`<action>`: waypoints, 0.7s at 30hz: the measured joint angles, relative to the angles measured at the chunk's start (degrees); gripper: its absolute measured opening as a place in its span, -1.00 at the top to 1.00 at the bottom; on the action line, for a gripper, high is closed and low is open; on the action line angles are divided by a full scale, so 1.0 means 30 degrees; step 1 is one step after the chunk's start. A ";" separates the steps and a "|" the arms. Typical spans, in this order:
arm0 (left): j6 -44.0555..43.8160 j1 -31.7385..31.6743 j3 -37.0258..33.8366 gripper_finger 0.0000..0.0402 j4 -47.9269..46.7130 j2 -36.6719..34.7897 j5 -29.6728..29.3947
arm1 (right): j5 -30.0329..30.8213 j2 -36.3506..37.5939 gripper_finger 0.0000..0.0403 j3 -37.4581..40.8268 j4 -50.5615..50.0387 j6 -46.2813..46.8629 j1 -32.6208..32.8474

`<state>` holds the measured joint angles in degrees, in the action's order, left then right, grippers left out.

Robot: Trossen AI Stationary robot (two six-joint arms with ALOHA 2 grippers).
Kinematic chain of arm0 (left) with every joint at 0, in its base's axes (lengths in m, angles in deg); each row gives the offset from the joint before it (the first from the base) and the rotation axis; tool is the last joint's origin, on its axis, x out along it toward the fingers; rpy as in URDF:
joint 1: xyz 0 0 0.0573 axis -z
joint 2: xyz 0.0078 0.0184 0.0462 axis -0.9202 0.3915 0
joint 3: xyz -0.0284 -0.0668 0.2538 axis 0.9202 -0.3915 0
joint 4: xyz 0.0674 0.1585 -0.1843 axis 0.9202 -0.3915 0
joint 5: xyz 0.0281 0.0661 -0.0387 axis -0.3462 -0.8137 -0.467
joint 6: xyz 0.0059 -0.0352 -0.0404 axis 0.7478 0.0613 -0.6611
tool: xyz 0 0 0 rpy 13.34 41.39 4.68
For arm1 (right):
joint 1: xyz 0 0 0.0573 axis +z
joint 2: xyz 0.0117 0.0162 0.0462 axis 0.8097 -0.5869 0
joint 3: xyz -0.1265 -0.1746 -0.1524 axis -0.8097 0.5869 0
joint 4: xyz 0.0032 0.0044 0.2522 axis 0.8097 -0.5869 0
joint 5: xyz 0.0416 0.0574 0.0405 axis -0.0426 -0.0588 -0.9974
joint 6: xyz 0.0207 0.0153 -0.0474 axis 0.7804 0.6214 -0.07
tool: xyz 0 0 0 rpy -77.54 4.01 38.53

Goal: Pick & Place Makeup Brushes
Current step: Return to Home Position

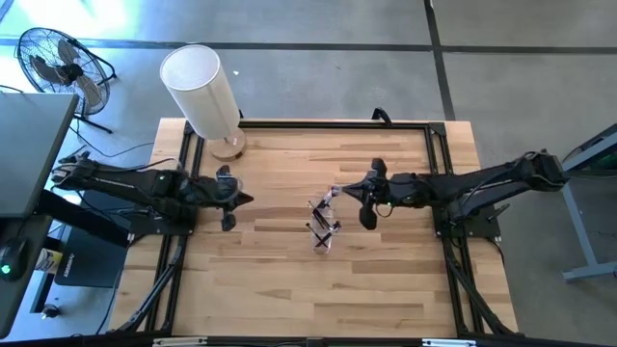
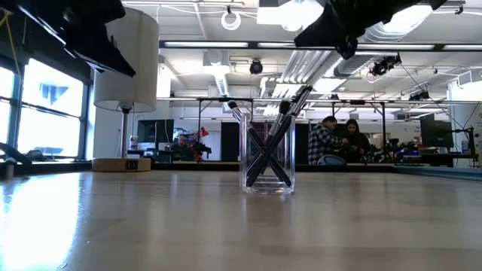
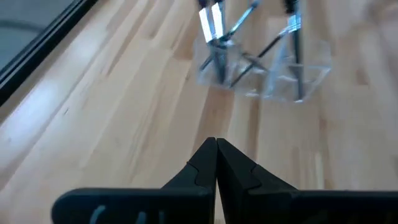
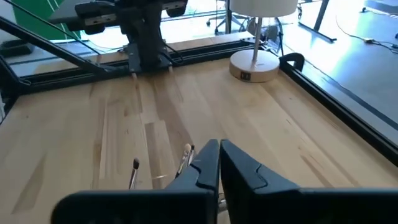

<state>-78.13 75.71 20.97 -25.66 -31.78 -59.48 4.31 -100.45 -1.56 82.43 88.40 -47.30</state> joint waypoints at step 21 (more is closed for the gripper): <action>0.1483 -0.3799 -0.8631 1.00 0.5549 -1.3960 0.4055 | 0.0554 0.0412 0.98 0.0000 -0.0380 0.1532 0.0000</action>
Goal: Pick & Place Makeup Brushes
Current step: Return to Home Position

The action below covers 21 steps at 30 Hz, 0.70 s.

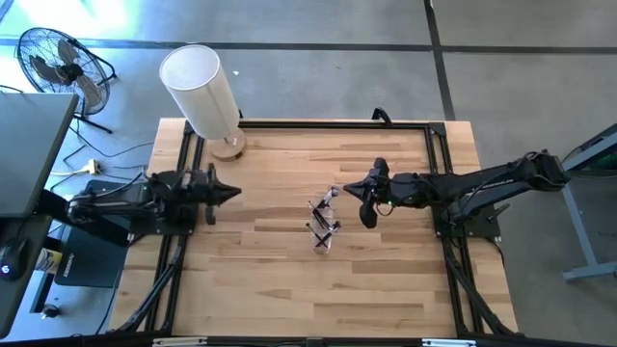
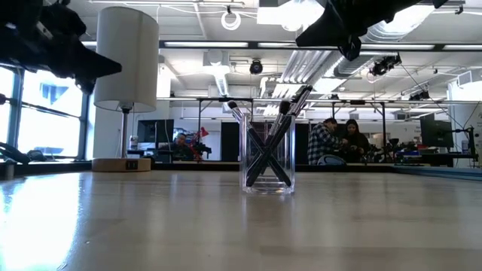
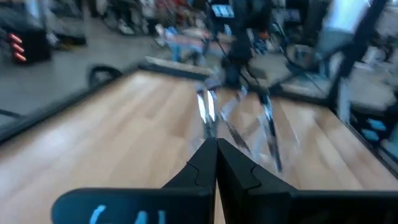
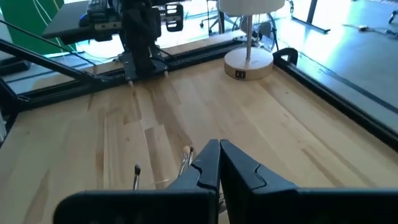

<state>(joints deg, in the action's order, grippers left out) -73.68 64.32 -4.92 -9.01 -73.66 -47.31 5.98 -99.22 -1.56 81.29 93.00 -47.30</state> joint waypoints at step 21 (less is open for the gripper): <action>-0.0644 0.0007 -0.2493 1.00 0.3499 0.0704 0.2128 | -0.3850 0.3473 1.00 0.5415 0.1707 -0.1712 -0.0858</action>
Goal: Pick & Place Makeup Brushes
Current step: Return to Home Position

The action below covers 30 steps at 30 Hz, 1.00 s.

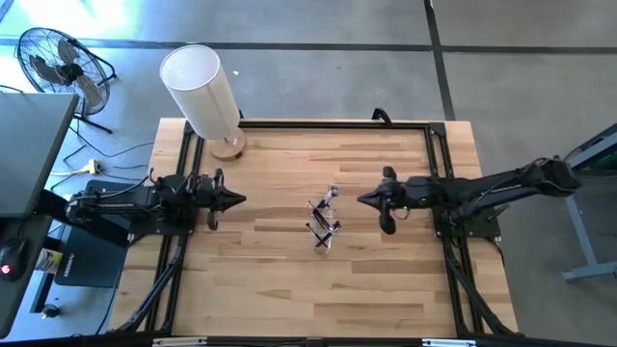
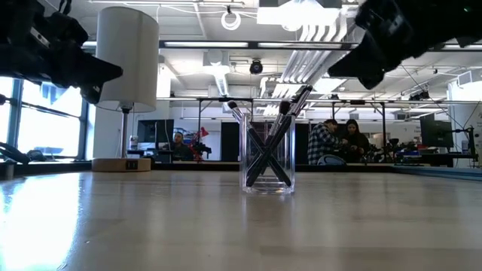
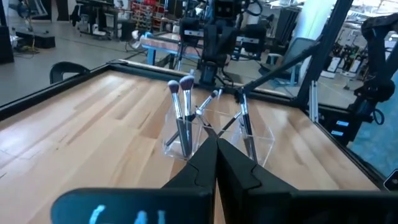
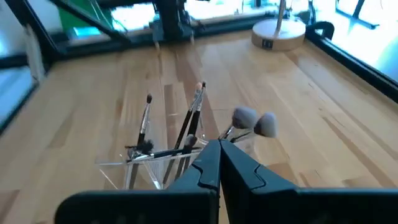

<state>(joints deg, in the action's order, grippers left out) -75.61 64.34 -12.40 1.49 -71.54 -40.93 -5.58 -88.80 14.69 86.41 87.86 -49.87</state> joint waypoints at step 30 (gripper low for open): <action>-0.0007 0.0000 -0.0028 0.99 0.0053 -0.0002 -0.0068 | -0.4692 1.7767 1.00 0.7932 -0.2351 0.1199 -0.0782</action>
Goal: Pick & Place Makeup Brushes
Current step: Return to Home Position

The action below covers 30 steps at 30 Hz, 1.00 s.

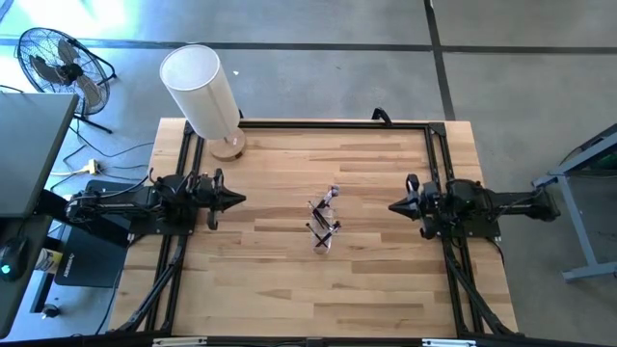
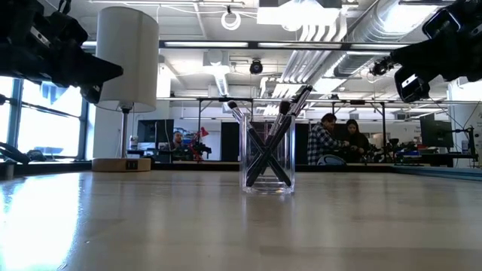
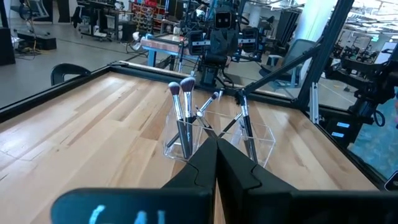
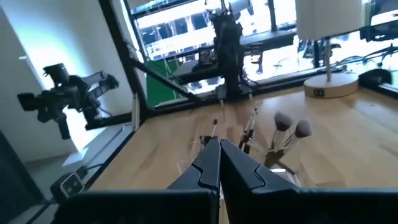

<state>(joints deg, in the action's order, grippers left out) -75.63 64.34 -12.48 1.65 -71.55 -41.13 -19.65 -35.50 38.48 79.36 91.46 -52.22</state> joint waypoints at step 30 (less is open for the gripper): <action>0.0000 0.0000 -0.0007 0.99 -0.0016 0.0000 0.0004 | 0.0054 -0.0170 0.97 -0.1063 -0.3436 -0.1157 0.0000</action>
<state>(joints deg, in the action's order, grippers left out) -75.63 64.34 -12.51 1.60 -71.55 -41.12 -19.49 -36.01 35.29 69.05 87.99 -52.22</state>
